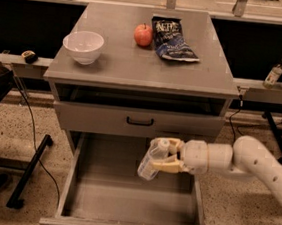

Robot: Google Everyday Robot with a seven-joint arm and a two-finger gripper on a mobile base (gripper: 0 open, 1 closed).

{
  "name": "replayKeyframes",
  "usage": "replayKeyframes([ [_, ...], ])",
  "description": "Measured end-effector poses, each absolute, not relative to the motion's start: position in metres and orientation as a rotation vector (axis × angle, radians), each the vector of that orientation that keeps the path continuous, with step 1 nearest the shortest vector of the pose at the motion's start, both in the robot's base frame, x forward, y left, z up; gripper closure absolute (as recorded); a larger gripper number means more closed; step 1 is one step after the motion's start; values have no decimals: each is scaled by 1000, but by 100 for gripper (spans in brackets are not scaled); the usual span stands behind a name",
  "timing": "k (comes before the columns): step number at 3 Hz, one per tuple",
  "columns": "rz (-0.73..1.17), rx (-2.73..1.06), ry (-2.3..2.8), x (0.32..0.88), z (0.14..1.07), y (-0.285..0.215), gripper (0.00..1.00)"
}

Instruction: Place blue plastic bottle into middle drawer

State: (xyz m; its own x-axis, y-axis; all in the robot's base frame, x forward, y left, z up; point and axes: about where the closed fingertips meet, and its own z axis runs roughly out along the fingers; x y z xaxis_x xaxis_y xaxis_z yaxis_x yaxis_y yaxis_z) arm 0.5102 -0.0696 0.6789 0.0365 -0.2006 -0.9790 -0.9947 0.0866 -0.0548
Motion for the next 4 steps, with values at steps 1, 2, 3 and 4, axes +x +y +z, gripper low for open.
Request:
replayKeyframes([
  [1, 902, -1317, 1414, 496, 630, -75, 100],
  [2, 883, -1309, 1426, 499, 626, -74, 100],
  [3, 826, -1293, 1503, 508, 607, -78, 100],
  [4, 679, -1309, 1616, 506, 566, -91, 100],
])
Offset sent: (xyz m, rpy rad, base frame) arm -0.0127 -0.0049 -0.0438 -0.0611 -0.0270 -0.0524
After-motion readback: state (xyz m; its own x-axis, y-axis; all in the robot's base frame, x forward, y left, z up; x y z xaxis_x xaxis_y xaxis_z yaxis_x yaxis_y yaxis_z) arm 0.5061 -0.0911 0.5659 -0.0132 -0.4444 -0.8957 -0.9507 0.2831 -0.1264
